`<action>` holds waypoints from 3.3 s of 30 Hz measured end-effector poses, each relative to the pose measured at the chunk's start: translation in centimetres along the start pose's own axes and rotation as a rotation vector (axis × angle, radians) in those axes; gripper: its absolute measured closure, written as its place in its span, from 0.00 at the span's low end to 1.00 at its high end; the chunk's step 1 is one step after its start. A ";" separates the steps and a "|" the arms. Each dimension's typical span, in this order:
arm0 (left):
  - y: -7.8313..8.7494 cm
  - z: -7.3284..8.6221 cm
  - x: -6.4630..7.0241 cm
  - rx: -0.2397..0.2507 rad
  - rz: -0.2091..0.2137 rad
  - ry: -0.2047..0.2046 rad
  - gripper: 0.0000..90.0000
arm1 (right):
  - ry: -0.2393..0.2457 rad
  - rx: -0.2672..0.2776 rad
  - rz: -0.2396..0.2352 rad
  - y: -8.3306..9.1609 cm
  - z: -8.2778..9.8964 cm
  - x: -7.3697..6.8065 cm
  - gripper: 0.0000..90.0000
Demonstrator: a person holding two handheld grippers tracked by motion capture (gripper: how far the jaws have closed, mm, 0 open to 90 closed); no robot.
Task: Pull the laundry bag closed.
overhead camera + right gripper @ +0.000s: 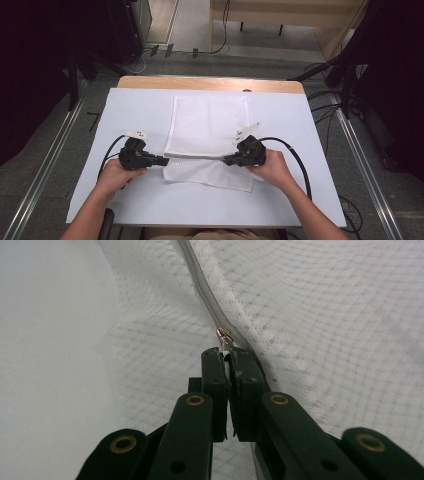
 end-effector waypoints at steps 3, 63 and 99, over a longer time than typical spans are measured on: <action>0.1 0.0 -0.1 0.001 -0.002 0.002 1.00 | -0.001 -0.007 0.004 0.2 0.3 0.1 0.99; 0.1 0.2 -0.3 -0.016 -0.004 -0.003 1.00 | -0.075 -0.002 0.045 3.9 4.6 1.0 0.99; -1.1 1.1 0.1 -0.130 0.029 0.001 0.98 | -0.131 -0.009 0.021 4.4 5.9 1.0 0.98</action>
Point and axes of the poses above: each handheld gripper's, and its own axes: y roughly backward along the jaws, z roughly out of its underside, x roughly to its right, the point moved 4 cm from there along -y, roughly forward along the jaws, and after that the axes turned 9 degrees about -z, right-handed, at the moved point
